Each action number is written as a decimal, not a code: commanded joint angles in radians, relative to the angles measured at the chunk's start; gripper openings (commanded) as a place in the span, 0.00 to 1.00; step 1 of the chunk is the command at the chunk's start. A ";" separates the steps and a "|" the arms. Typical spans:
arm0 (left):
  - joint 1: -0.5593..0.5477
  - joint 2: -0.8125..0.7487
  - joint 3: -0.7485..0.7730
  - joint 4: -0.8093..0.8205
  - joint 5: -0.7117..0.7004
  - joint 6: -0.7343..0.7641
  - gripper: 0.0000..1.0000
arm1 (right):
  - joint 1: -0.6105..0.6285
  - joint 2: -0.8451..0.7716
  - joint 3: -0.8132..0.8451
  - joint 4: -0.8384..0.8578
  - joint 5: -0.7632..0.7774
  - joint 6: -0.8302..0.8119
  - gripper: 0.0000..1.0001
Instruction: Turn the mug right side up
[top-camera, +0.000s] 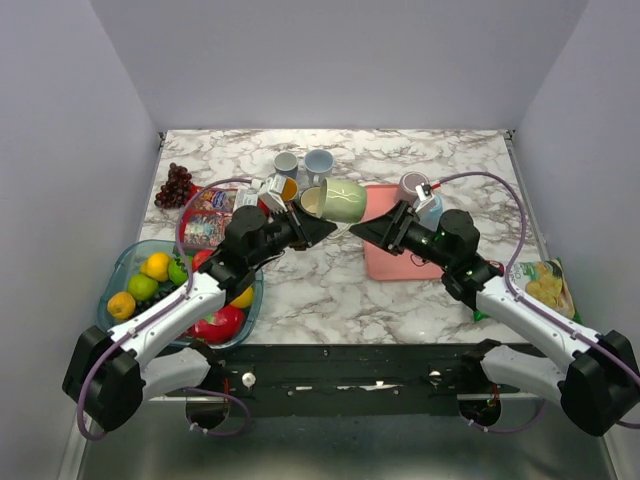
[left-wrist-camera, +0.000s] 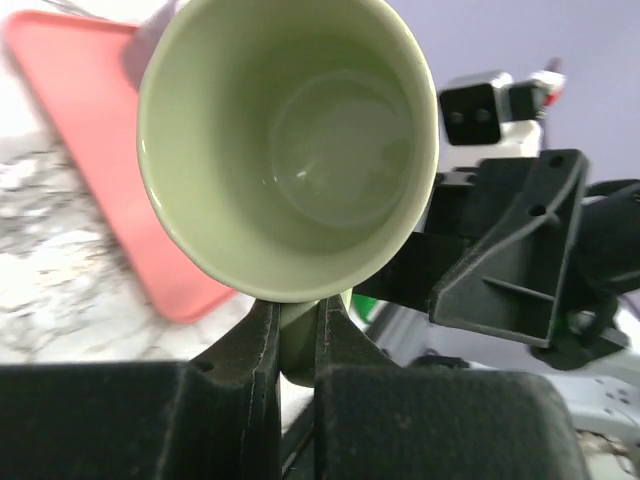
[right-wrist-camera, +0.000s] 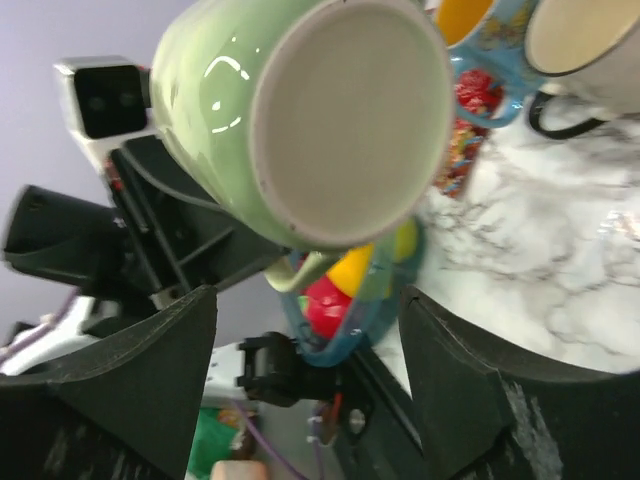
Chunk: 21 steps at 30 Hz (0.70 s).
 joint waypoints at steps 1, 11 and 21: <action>-0.005 -0.107 0.130 -0.227 -0.150 0.213 0.00 | 0.005 -0.065 0.048 -0.276 0.134 -0.140 0.84; -0.017 -0.104 0.164 -0.694 -0.549 0.438 0.00 | 0.005 -0.083 0.050 -0.526 0.381 -0.177 1.00; -0.026 -0.023 0.150 -0.783 -0.658 0.380 0.00 | 0.003 0.032 0.105 -0.584 0.367 -0.191 1.00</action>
